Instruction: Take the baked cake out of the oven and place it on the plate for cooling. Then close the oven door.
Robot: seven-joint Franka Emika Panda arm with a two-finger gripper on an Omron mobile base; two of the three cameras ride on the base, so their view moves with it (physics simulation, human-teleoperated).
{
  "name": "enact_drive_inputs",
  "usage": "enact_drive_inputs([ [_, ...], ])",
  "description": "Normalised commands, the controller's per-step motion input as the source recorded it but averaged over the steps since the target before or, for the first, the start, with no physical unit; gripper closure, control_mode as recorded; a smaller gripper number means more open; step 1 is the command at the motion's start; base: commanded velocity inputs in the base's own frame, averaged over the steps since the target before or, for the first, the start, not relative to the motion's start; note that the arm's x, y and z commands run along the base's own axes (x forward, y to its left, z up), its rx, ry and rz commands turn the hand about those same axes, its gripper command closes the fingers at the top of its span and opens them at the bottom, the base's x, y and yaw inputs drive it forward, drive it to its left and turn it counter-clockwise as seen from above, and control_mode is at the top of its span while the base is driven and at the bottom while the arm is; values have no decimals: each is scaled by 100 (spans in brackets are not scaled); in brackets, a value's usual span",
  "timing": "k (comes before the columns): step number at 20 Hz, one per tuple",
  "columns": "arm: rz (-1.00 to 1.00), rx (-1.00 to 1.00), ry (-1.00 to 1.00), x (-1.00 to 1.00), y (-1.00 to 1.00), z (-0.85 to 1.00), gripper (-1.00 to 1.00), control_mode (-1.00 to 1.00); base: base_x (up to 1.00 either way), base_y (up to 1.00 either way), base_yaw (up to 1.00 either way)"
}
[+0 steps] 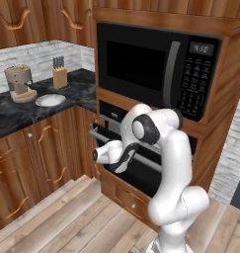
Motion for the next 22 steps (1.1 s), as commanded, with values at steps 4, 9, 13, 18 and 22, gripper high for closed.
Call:
enact_drive_inputs([
  [4,2,-8,0,-64,100,-73,100,-100,0,0,0],
  [9,4,-2,1,-66,100,-72,100,-100,0,0,0],
  [13,4,0,0,-65,93,-65,-100,-100,0,0,0],
  [18,1,9,4,-60,30,28,-100,-100,0,0,0],
  [22,0,30,17,-55,2,100,-100,-100,0,0,0],
])
